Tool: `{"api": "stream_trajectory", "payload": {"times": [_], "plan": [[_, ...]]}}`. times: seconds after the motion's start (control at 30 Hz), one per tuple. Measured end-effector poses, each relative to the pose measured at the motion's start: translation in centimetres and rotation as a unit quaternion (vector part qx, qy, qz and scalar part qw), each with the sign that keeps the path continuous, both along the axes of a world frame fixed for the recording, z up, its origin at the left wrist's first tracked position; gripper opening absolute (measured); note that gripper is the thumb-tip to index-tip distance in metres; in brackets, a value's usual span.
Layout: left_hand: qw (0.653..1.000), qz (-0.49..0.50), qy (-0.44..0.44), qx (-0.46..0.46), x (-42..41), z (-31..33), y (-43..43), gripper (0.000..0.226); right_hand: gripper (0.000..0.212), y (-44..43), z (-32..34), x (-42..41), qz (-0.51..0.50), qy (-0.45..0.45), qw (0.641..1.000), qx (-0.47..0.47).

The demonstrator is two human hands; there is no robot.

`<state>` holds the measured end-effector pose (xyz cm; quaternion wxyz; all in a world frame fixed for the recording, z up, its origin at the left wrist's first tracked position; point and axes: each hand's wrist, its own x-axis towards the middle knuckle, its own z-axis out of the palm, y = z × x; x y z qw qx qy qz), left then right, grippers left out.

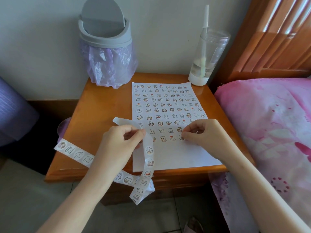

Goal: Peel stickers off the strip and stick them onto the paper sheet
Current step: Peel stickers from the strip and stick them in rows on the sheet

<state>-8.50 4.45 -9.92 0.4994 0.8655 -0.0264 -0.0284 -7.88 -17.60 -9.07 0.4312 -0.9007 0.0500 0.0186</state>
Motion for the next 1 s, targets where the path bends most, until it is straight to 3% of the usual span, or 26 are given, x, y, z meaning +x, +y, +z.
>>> {"api": "stream_trajectory", "payload": {"times": [0.37, 0.53, 1.0], "plan": [[1.000, -0.002, -0.001, 0.006, 0.1, 0.0, 0.0, 0.015, 0.005, -0.1, -0.6, -0.1, -0.010, -0.019, 1.000, -0.018], [1.000, 0.002, -0.002, 0.001, 0.1, 0.0, 0.1, 0.016, 0.025, -0.2, -0.6, 0.2, -0.020, -0.007, 1.000, -0.023], [1.000, -0.003, -0.012, -0.002, -0.1, 0.2, 0.0, 0.014, 0.022, -0.3, -0.9, 0.3, -0.027, -0.021, 0.999, -0.037]]}}
